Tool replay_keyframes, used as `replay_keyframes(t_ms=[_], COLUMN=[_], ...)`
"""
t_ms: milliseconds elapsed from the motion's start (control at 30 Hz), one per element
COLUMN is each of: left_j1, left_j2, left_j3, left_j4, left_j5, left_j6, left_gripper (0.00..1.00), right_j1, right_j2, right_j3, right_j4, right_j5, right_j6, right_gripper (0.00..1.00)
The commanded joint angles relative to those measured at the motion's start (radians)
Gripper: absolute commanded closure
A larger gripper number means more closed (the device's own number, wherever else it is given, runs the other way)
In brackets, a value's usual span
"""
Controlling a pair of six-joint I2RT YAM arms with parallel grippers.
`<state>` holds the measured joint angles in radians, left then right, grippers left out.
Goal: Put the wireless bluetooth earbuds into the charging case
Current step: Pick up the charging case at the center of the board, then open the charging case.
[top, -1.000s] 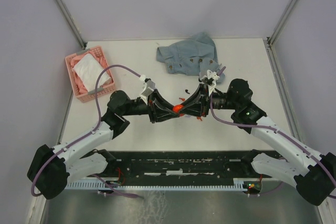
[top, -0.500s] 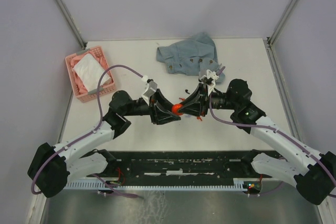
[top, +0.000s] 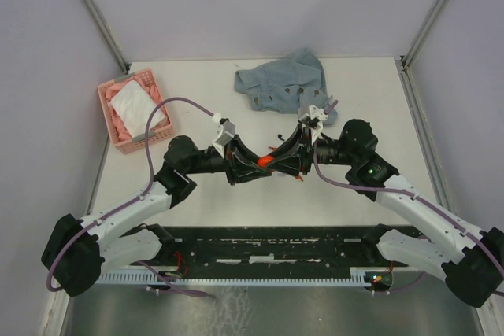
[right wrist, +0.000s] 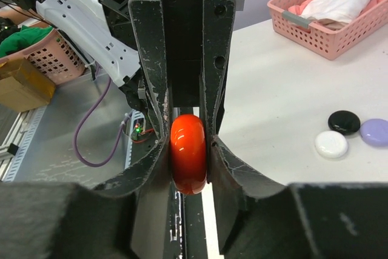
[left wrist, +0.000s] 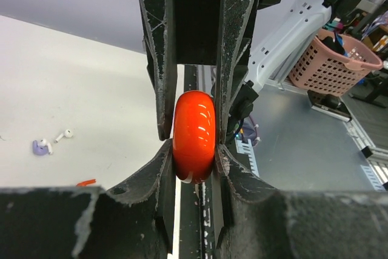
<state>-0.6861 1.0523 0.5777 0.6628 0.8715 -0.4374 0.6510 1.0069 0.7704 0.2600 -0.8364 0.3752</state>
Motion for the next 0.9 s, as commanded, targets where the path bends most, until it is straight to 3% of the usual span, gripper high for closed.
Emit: replay_keyframes(t_ms=[0, 500, 867], left_j1=[-0.025, -0.093, -0.104], left_j2=[-0.031, -0.098, -0.087], left_j3=[-0.001, -0.042, -0.091], left_j4=[-0.007, -0.162, -0.136], left_j5=[-0.011, -0.09, -0.2], left_j6=[0.117, 0.356, 0.396], left_gripper=[0.97, 0.97, 0.97], right_j1=[0.005, 0.005, 0.004], right_j2=[-0.022, -0.068, -0.046], right_j3=[0.022, 0.035, 0.066], right_j4=[-0.013, -0.142, -0.25], right_j5=[0.058, 0.127, 0.177], right_j6=[-0.048, -0.137, -0.164], right_gripper=[0.58, 0.47, 0.45])
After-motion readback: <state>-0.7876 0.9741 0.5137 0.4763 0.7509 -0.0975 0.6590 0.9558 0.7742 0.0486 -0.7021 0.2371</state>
